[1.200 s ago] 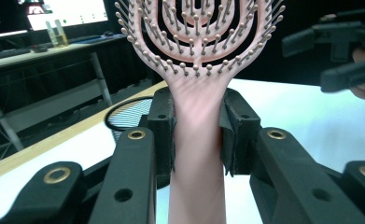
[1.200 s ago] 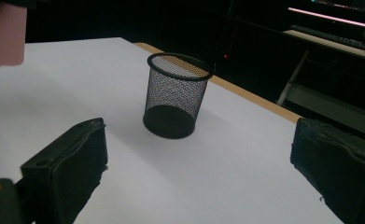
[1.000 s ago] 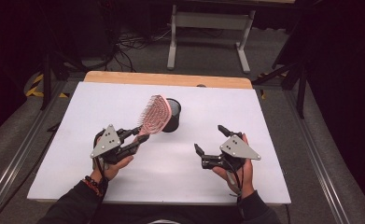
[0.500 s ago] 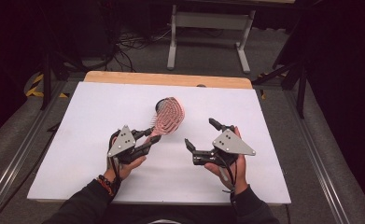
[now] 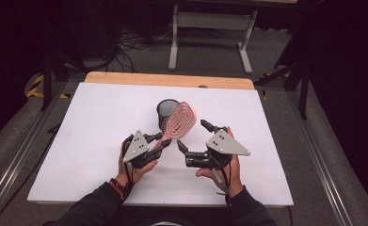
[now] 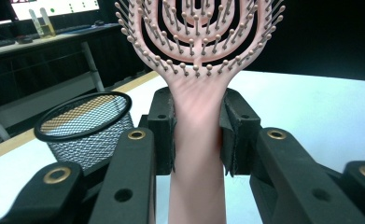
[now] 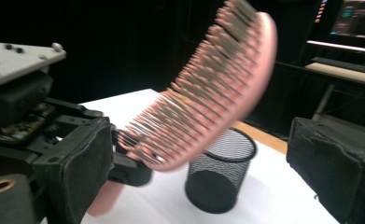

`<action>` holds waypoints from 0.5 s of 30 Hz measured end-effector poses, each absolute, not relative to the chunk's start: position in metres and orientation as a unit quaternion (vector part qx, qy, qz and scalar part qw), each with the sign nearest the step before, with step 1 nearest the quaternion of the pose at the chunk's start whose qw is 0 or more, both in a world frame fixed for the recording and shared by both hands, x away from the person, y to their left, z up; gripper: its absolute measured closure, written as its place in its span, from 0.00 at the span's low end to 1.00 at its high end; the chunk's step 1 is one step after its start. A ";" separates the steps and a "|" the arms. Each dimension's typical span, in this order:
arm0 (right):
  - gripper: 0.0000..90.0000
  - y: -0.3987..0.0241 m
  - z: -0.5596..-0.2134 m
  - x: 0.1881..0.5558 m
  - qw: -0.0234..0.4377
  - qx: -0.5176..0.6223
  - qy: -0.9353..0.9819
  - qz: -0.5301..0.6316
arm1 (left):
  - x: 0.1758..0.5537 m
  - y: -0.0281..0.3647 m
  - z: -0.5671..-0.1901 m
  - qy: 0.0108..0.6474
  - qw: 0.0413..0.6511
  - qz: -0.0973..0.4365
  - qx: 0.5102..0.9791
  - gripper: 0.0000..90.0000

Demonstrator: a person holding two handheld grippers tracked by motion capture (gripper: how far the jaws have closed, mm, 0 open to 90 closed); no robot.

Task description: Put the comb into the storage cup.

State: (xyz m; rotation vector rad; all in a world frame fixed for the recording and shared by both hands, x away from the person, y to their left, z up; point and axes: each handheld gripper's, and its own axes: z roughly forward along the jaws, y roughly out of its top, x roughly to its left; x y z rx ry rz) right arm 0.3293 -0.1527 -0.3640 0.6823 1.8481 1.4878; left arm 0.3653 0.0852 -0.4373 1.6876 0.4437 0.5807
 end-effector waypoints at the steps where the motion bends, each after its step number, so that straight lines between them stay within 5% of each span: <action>1: 0.09 -0.151 -0.364 0.330 0.333 0.263 0.706 0.567 | 0.365 0.084 -0.438 0.193 0.603 0.251 0.732 0.77; 10: 0.16 -0.140 -0.364 0.341 0.315 0.301 0.688 0.581 | 0.360 0.071 -0.445 0.184 0.599 0.259 0.735 0.77; 15: 0.36 -0.137 -0.362 0.343 0.298 0.320 0.665 0.605 | 0.360 0.070 -0.448 0.185 0.596 0.261 0.736 0.77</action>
